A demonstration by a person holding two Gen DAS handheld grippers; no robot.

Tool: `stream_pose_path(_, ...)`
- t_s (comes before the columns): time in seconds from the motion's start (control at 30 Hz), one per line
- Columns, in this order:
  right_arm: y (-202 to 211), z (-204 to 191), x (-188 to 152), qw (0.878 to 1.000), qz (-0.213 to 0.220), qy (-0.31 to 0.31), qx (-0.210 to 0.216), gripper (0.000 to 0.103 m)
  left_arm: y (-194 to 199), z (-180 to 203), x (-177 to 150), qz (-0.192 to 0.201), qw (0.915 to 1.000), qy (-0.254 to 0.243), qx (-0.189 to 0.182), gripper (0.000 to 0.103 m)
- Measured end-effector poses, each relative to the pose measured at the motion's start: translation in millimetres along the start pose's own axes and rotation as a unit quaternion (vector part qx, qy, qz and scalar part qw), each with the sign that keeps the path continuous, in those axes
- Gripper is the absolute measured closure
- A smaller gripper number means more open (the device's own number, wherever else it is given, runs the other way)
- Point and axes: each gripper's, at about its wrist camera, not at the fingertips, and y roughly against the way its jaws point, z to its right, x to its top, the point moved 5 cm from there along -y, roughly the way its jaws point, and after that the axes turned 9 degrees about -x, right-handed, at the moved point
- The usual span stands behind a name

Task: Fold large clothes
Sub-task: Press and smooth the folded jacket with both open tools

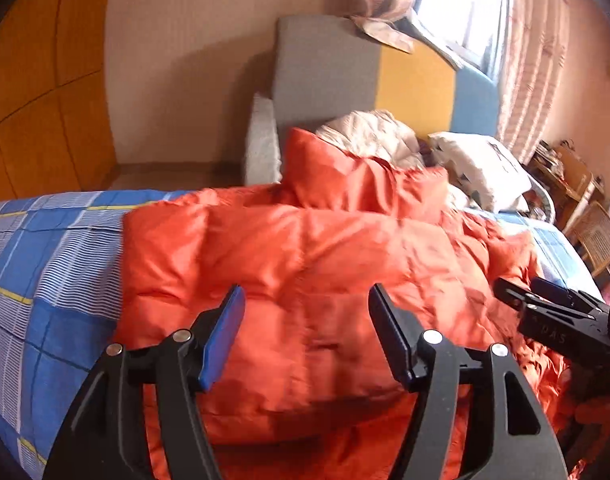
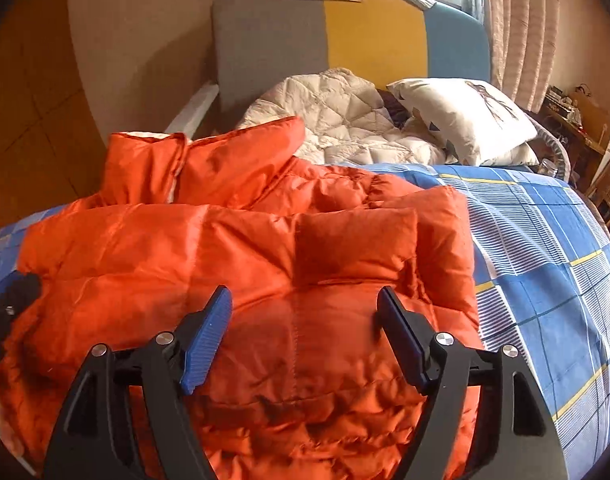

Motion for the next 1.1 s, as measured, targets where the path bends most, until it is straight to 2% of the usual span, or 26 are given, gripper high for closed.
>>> stream_pose_path(0.13, -3.8, -16.6, -14.5, 0.999, -0.002, 0.037, -0.008, 0.023, -16.7, 6.3, -17.5, -0.021, 0.9998, -0.002, 0.006, 0.039)
stream_pose_path(0.37, -32.4, -17.7, -26.5, 0.999, -0.018, 0.047, -0.007, 0.022, -28.7, 3.2, -29.4, -0.029, 0.9995, 0.004, 0.011, 0.038)
stream_pose_path(0.53, -37.8, -18.9, -27.2, 0.998, -0.023, 0.051, -0.008, 0.021, -27.0, 2.2, -30.8, -0.029, 0.9995, 0.007, 0.012, 0.039)
stream_pose_path(0.63, -33.2, -17.9, -25.6, 0.998, -0.028, 0.049, -0.006, 0.02, -13.3, 1.4, -29.3, -0.016, 0.9996, 0.016, 0.019, 0.034)
stream_pose_path(0.83, -2.2, -6.4, -22.4, 0.999, -0.035, 0.031, 0.017, 0.016, 34.0, 5.5, -33.7, 0.015, 0.9996, 0.01, 0.023, 0.031)
stream_pose_path(1.1, 37.8, 24.5, -50.9, 0.997, -0.061, 0.026, 0.034, 0.016, 95.1, 7.2, -54.5, 0.039, 0.999, 0.011, 0.019, 0.029)
